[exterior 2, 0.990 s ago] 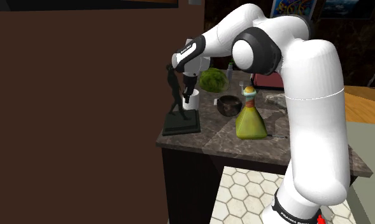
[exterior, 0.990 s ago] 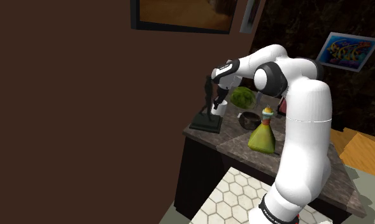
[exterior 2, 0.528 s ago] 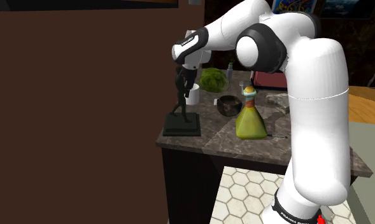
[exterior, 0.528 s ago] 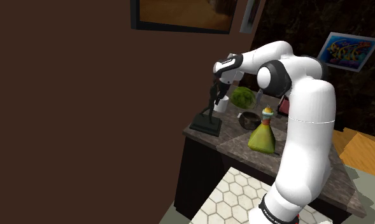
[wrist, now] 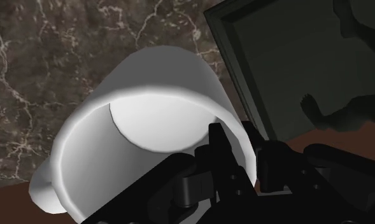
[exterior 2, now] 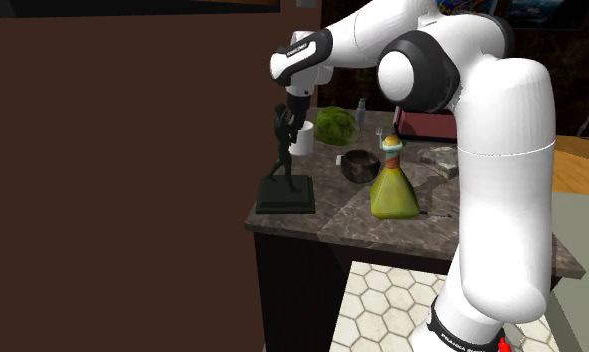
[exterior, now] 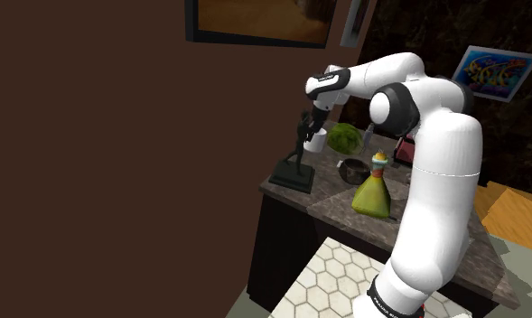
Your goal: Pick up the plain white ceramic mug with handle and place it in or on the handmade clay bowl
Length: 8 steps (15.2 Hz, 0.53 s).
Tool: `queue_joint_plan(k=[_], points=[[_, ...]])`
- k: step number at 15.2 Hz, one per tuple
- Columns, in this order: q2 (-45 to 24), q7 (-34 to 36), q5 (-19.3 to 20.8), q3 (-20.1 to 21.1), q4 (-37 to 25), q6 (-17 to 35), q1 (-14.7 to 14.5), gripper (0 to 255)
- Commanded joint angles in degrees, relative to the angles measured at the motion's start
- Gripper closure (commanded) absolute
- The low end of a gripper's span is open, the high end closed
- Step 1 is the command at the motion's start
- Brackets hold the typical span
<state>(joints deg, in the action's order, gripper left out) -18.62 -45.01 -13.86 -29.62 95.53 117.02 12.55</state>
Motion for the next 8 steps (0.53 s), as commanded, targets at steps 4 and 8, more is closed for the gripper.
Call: queue_joint_plan(k=[4,8], points=[[0.8,0.5,0.6,-0.3,-2.9,-3.5,0.1,255],[1.2,1.0,1.0,-0.5,-5.5,-6.4,0.2,255]])
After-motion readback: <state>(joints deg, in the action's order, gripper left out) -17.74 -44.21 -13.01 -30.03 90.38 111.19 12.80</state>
